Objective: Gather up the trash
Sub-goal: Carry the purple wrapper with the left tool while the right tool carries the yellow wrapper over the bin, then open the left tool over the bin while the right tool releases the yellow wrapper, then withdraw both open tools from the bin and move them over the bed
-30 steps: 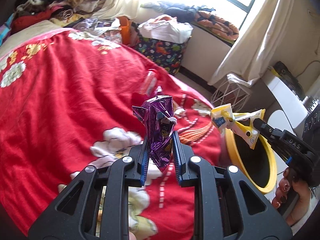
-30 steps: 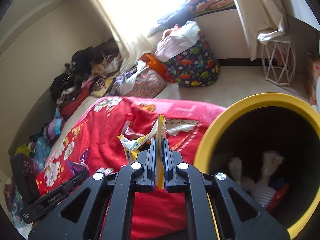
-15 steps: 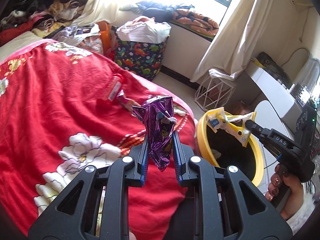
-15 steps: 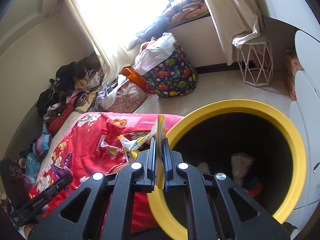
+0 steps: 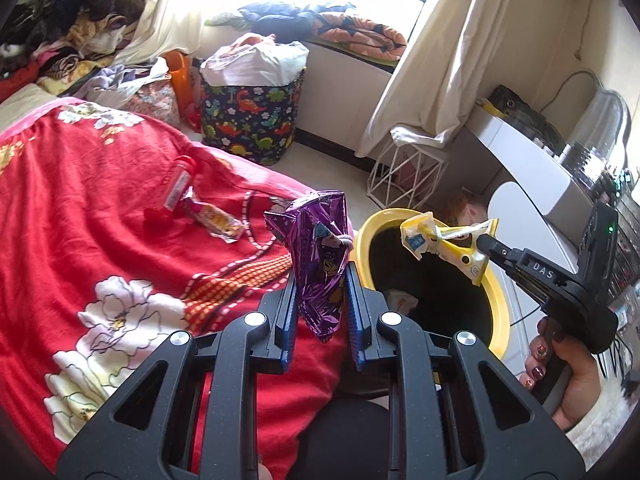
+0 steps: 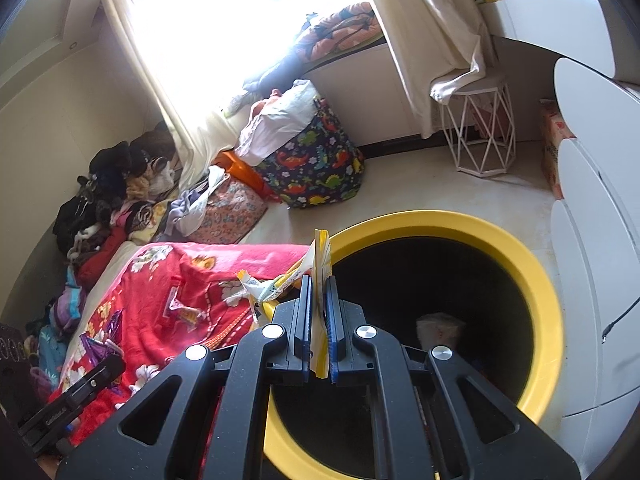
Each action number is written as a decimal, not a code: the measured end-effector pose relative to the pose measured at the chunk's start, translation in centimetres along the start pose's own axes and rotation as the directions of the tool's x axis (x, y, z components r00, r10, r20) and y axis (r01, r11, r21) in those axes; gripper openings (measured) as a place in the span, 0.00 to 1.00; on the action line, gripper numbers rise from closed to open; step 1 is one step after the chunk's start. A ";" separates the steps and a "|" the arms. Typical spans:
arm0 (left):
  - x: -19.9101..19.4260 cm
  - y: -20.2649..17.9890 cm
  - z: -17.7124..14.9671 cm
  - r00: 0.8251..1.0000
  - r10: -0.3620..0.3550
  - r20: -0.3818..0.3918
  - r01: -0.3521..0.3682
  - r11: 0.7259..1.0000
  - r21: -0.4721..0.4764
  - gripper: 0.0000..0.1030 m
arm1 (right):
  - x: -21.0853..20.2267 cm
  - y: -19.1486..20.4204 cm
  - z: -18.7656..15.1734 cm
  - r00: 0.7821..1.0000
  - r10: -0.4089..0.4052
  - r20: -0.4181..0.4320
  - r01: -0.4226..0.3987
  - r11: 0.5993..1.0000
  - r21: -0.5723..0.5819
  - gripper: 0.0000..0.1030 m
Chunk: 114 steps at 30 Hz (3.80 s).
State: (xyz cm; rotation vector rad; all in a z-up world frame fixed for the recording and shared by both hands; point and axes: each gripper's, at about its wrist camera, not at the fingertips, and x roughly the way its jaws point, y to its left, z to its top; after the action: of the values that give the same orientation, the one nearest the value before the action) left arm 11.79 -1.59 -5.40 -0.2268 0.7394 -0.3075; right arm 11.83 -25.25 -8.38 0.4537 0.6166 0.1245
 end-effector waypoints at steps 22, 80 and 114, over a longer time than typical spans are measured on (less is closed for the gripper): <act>2.0 -5.0 -0.3 0.997 -0.071 -0.029 0.074 0.993 0.093 0.15 | -2.1 -3.7 0.5 0.989 -0.130 0.064 0.130 0.991 0.007 0.07; 3.7 -4.8 1.1 1.000 0.027 0.004 -0.027 0.986 0.163 0.90 | -3.2 -1.8 0.1 0.996 -0.083 0.039 0.084 0.995 -0.051 0.59; 0.6 13.3 4.0 0.974 0.225 0.022 -0.222 0.972 -0.079 0.68 | 11.0 13.8 -3.0 0.943 0.144 -0.300 -0.219 0.947 -0.234 0.51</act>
State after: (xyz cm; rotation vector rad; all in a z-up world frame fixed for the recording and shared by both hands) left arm 17.51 10.95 -6.99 -0.2175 0.7389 -0.0613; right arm 19.32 -9.11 -10.23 0.2332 0.8219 0.4506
